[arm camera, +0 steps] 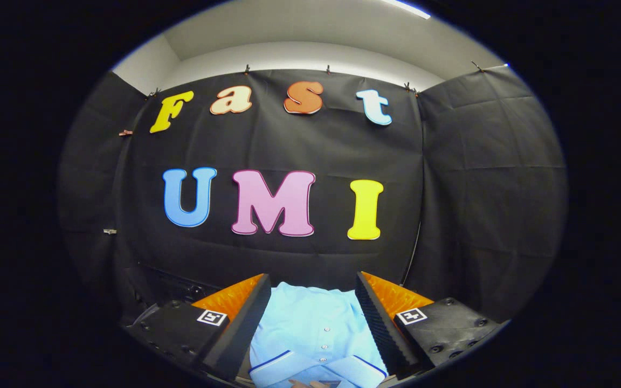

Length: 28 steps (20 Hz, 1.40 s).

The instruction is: Put the clothes into the washing machine and then close the washing machine lid.

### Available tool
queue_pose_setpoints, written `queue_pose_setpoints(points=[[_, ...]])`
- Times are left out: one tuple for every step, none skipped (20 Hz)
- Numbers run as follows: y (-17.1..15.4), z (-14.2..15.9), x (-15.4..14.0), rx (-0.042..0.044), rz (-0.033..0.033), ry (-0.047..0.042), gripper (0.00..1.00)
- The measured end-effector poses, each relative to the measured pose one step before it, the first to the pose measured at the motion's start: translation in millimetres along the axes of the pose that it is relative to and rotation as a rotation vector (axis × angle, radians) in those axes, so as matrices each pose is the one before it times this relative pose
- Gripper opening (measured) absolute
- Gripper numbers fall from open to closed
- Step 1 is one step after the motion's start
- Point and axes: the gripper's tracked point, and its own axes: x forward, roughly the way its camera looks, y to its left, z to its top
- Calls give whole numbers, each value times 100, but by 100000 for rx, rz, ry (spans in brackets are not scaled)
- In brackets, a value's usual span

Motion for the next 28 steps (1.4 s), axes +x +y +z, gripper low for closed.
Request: queue_pose_setpoints(points=[[-419, -742, 978, 331, -1097, 3000, 98], [-532, -845, 1009, -146, -1169, 3517, 98], [-304, -903, 1079, -446, -1213, 3453, 98], [-370, -953, 937, -376, -1132, 3879, 98], [-170, -906, 855, 43, -346, 3682, 98], [75, -876, 938, 677, 672, 3410, 98], [10, -1109, 1021, 662, 325, 4401, 98], [-158, -859, 869, 79, -599, 3426, 98], [-367, -1027, 1101, -257, -979, 4395, 98], [-162, -809, 720, -168, -673, 3228, 98], [-108, -866, 682, 55, -177, 3064, 99], [-49, -870, 701, 30, 453, 2935, 99], [-106, -785, 470, -36, 287, 2808, 99], [-100, -486, 495, -144, -75, 2213, 99], [-267, -413, 558, -255, -671, 2212, 99], [-215, -590, 583, -602, -1014, 2533, 99], [-287, -764, 437, -822, -900, 3279, 99], [-53, -636, 451, -1143, -383, 2806, 99], [-34, -659, 237, -1317, -107, 3321, 99], [171, -594, 266, -354, 689, 3821, 99], [108, -36, -40, 1403, 1320, 1429, 99], [-142, -31, 221, 2392, 692, 539, 99], [-23, 15, -115, 2615, 1053, 1584, 98], [49, 123, -161, 1479, 608, 54, 98], [39, -81, 147, -745, 230, 291, 98], [60, 112, -73, -2257, 444, 435, 98], [645, -33, 285, -1024, 2212, 347, 97], [365, 275, 316, -412, 695, -241, 77]])
